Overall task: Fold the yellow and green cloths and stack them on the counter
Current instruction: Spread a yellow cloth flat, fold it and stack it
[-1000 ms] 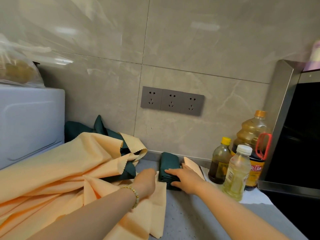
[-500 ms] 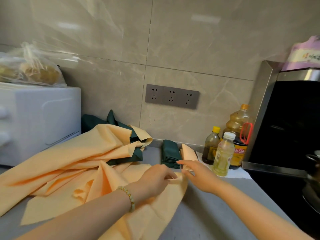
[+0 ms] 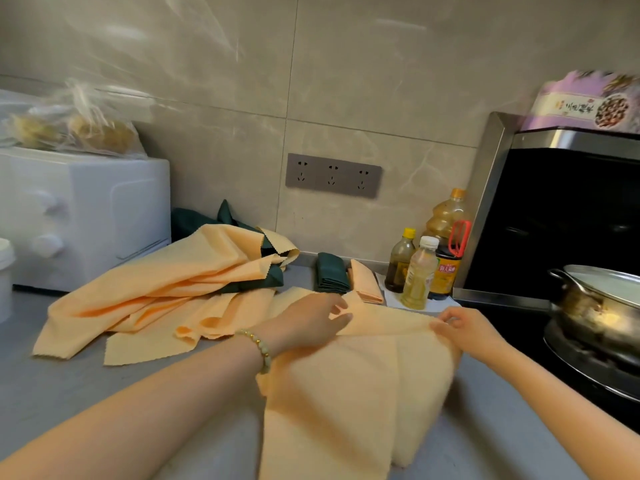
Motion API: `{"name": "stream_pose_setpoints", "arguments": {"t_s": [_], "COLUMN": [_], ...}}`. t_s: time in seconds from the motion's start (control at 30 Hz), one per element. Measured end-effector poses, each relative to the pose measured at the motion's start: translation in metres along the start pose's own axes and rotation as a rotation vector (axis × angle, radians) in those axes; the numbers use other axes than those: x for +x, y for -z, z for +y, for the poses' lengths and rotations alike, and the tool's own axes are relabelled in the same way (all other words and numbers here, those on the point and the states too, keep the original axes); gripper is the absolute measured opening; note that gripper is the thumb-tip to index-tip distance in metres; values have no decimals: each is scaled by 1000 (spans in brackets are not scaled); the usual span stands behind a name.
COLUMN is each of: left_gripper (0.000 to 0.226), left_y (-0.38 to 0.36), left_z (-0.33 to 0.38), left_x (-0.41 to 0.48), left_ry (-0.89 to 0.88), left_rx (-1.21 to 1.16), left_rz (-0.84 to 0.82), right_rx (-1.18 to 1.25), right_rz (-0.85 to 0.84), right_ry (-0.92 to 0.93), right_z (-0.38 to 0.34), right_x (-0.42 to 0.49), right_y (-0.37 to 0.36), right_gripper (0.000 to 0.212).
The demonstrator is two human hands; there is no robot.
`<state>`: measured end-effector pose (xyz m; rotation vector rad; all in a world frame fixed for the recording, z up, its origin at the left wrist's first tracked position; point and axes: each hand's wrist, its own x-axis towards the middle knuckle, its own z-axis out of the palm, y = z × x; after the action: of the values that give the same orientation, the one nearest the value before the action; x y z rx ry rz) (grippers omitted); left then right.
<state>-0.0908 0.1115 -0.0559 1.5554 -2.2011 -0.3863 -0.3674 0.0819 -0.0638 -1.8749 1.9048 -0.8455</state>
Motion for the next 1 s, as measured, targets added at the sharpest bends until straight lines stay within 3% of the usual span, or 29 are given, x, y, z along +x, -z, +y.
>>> {"name": "stream_pose_setpoints", "arguments": {"t_s": [0.17, 0.4, 0.53, 0.67, 0.83, 1.0], "left_gripper": [53, 49, 53, 56, 39, 29], "left_y": [-11, -33, -41, -54, -65, -57], "left_z": [-12, -45, -58, -53, -55, -50], "left_x": [4, 29, 48, 65, 85, 89], "left_ry": [187, 307, 357, 328, 272, 64], "left_rx": [35, 95, 106, 147, 92, 63], "left_rz": [-248, -181, -131, -58, -33, -34], "right_rx": [-268, -430, -367, -341, -242, -209], "right_rz": [113, 25, -29, -89, -87, 1], "right_ry": [-29, -101, -94, -118, -119, 19], "right_z": [41, 52, 45, 40, 36, 33], "right_x": [0, 11, 22, 32, 40, 37], "right_y": [8, -10, -26, -45, -60, -60], "right_gripper": [13, 10, 36, 28, 14, 14]}}
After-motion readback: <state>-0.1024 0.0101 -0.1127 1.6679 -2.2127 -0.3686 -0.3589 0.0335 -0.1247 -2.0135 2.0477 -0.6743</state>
